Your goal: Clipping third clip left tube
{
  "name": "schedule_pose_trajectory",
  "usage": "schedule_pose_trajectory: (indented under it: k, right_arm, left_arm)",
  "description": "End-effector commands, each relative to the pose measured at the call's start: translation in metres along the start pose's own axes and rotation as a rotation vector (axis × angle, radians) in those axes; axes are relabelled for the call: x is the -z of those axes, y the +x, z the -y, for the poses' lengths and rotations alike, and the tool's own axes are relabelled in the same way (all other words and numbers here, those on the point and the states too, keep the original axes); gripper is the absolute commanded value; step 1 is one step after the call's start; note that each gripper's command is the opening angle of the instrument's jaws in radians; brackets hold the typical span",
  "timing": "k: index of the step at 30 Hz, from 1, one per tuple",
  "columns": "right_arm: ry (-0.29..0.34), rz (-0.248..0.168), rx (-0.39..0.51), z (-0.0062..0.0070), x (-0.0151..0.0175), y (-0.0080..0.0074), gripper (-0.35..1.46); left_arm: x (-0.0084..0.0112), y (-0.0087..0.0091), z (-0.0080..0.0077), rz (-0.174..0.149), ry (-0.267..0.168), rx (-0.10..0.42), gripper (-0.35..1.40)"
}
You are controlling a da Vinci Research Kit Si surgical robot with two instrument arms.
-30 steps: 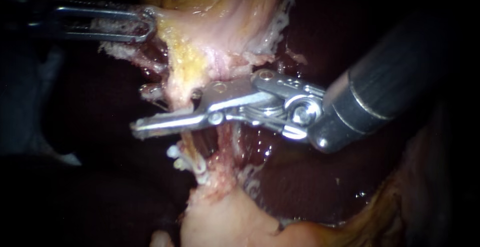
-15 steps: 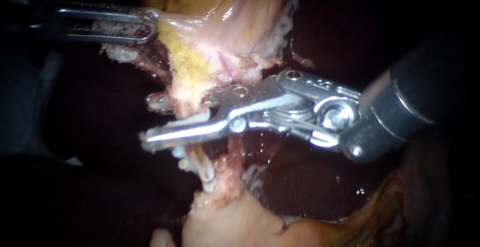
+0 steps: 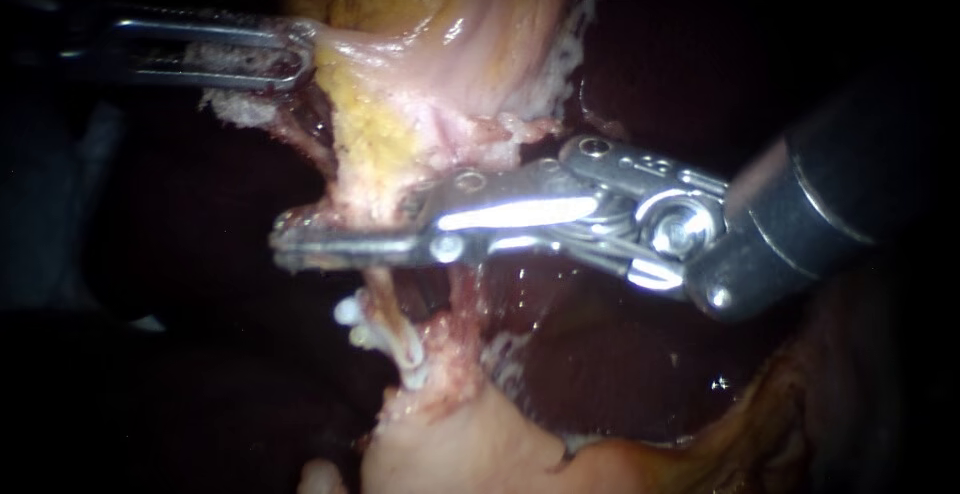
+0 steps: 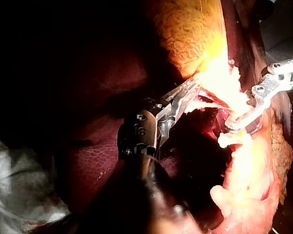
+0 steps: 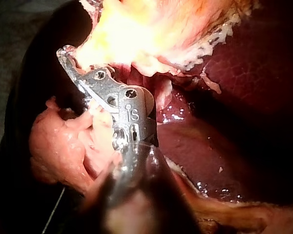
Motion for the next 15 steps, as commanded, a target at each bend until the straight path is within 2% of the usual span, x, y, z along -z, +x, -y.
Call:
schedule_pose_trajectory:
  k: [1,6,15]
  right_arm:
    - [-0.002,0.003,-0.012,0.0000,-0.0001,0.0000,-0.35]
    - [-0.010,0.041,-0.013,0.0000,0.0000,-0.0001,-0.35]
    - [-0.010,0.042,-0.012,-0.0003,0.0001,-0.0003,-0.35]
  left_arm:
    - [0.0000,0.0000,0.0000,0.000,0.001,0.000,-0.35]
    - [0.0000,0.0000,-0.0001,-0.001,0.001,0.001,-0.35]
    - [0.0000,0.0000,-0.0002,-0.001,0.001,0.001,-0.35]
